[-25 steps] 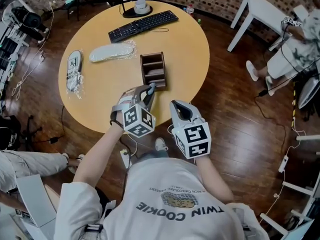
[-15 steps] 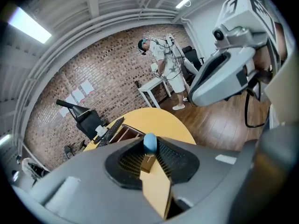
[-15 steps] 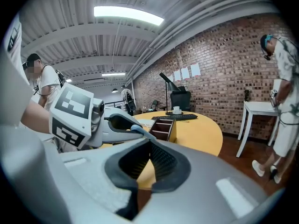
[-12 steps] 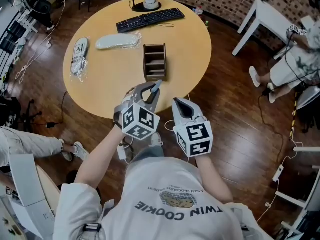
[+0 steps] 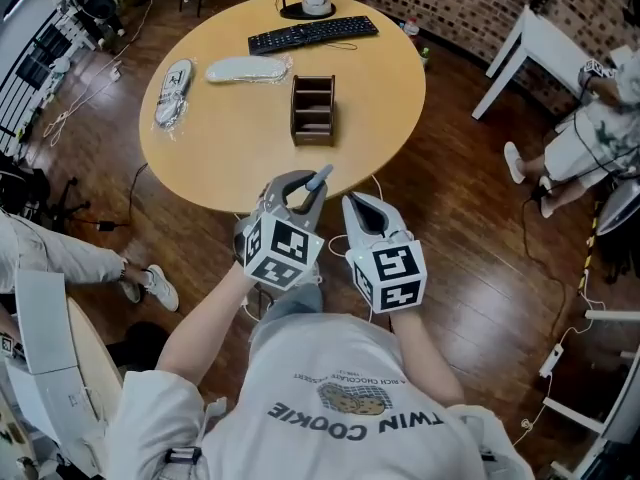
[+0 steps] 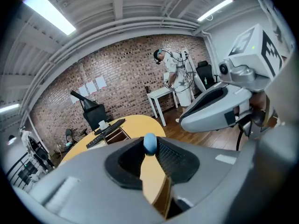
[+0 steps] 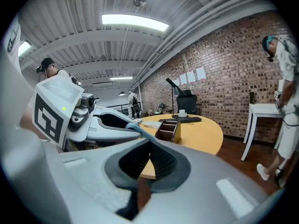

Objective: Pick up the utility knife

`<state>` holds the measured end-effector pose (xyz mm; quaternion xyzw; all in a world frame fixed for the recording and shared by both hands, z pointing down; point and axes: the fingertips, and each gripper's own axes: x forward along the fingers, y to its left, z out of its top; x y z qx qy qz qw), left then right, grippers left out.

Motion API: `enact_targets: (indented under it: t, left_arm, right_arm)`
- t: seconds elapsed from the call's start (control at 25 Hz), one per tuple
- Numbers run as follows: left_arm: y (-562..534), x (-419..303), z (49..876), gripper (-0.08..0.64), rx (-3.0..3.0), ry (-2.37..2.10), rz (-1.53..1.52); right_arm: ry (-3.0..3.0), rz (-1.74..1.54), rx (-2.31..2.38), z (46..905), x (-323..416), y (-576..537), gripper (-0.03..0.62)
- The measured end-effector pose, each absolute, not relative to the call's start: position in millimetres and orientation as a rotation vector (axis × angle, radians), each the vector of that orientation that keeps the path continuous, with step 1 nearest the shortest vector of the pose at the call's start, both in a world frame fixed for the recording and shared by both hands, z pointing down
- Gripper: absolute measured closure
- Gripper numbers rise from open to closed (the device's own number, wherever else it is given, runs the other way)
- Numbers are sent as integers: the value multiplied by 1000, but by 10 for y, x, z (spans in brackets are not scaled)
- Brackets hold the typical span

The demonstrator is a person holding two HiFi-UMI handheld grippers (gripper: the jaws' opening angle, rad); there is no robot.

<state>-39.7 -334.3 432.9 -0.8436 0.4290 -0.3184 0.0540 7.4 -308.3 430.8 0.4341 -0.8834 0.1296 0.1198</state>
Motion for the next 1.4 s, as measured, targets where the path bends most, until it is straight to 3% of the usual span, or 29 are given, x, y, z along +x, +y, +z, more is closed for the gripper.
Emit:
enact_targets:
  t: [0.72, 1.4]
  left_arm:
    - [-2300, 60, 4176, 486, -2697, 1545, -763]
    - [-1271, -328, 4041, 486, -2758, 1702, -538]
  right_arm:
    - [-2634, 392, 1181, 4251, 403, -2255, 591]
    - [-2628, 464, 1222, 4185, 75, -1226, 591]
